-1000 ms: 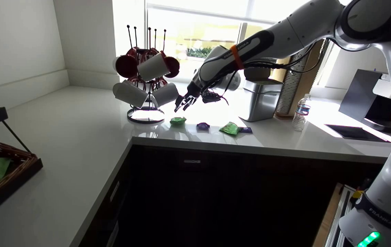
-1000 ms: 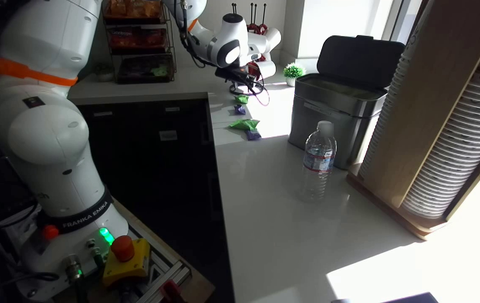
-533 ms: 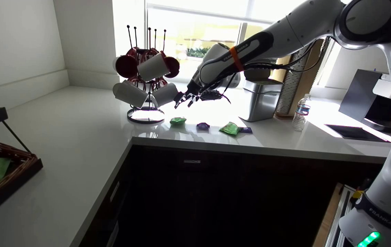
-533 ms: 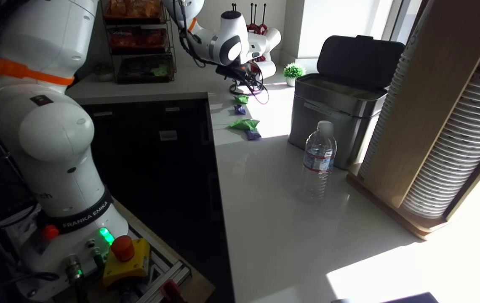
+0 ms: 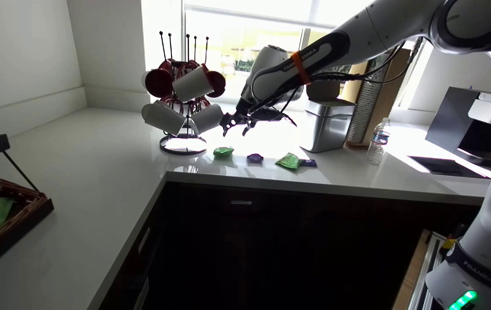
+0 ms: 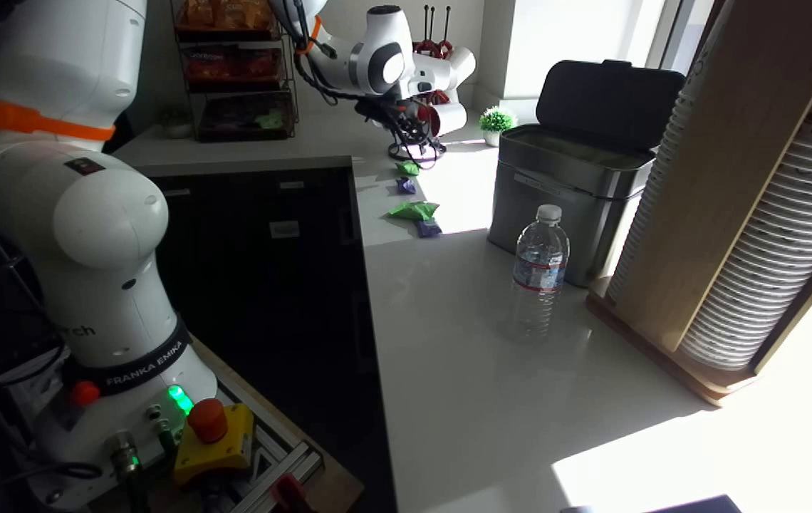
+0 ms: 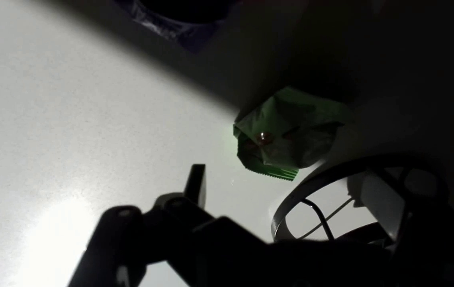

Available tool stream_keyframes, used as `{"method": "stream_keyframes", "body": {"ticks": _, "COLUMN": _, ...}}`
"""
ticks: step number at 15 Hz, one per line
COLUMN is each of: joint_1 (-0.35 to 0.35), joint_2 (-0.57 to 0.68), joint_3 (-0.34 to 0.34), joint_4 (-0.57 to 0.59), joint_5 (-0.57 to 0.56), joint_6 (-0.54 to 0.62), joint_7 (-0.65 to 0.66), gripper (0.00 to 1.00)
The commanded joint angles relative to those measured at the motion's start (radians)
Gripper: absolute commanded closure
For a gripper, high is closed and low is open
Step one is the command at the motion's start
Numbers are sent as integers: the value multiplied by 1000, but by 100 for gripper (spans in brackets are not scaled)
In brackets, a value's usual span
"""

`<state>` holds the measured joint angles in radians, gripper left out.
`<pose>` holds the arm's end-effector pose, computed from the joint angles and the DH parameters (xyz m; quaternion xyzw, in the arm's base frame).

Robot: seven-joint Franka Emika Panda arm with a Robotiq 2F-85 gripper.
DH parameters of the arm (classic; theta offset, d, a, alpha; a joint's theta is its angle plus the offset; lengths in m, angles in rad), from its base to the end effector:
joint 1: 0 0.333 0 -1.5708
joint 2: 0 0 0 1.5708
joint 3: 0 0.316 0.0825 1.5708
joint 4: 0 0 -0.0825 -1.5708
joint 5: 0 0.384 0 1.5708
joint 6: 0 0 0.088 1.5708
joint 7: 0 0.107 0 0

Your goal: Move one purple sachet to the left, one green sachet to the right and then one green sachet to the left

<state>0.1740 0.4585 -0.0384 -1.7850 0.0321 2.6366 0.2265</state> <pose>0.6813 0.0950 0.3402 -0.9793 0.0532 -0.1919 0.0376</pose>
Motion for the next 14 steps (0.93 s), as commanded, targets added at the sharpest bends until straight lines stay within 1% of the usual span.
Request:
{"method": "stream_keyframes", "body": {"ticks": 1, "joint_1": 5, "joint_2": -59, "joint_3": 1, "joint_4": -41, "joint_5": -16, "joint_6": -84, "joint_7": 68, "gripper": 0}}
{"method": "stream_keyframes", "body": {"ticks": 7, "joint_1": -10, "joint_2": -131, "joint_3": 10, "joint_4": -102, "joint_5": -13, "joint_6": -154, "joint_7": 92, "gripper": 0}}
{"method": "stream_keyframes", "body": {"ticks": 14, "joint_1": -32, "joint_2": -200, "joint_3": 0, "joint_4": -187, "joint_5": -16, "joint_6": -199, "joint_7": 135, "gripper": 0}}
